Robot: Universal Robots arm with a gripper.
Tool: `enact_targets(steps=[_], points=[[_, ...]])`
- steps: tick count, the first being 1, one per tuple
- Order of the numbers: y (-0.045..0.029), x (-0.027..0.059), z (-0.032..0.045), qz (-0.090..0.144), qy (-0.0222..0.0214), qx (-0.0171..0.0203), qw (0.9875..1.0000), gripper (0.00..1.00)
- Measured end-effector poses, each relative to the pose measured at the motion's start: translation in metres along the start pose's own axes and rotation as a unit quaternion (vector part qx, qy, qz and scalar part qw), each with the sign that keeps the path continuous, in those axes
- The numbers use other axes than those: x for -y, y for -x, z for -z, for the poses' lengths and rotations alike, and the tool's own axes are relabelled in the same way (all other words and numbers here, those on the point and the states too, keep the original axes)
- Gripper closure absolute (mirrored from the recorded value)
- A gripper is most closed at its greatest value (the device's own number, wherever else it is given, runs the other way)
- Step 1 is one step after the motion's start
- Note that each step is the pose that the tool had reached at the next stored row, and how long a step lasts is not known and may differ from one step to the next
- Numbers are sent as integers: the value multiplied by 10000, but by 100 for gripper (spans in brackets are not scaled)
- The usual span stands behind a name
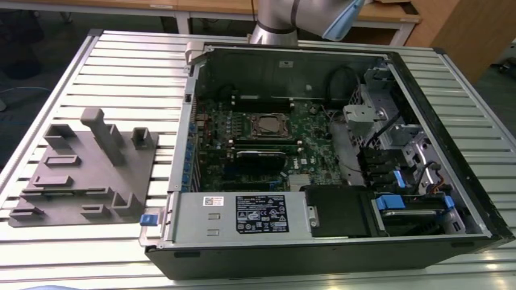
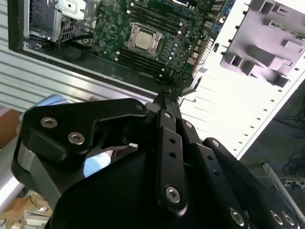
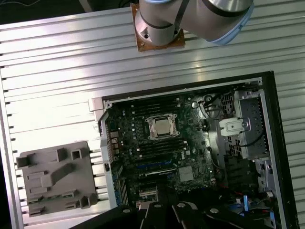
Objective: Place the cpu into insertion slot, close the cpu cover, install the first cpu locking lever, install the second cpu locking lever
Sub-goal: 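Install the second cpu locking lever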
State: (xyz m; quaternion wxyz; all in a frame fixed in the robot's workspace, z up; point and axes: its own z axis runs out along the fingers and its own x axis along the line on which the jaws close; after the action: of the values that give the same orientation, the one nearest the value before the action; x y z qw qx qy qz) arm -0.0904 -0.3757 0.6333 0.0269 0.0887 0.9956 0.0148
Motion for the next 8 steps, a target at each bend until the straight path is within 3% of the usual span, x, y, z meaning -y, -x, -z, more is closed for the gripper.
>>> enact_targets(steps=[8], points=[[0, -1, 1, 1, -17, 2, 10000, 89]])
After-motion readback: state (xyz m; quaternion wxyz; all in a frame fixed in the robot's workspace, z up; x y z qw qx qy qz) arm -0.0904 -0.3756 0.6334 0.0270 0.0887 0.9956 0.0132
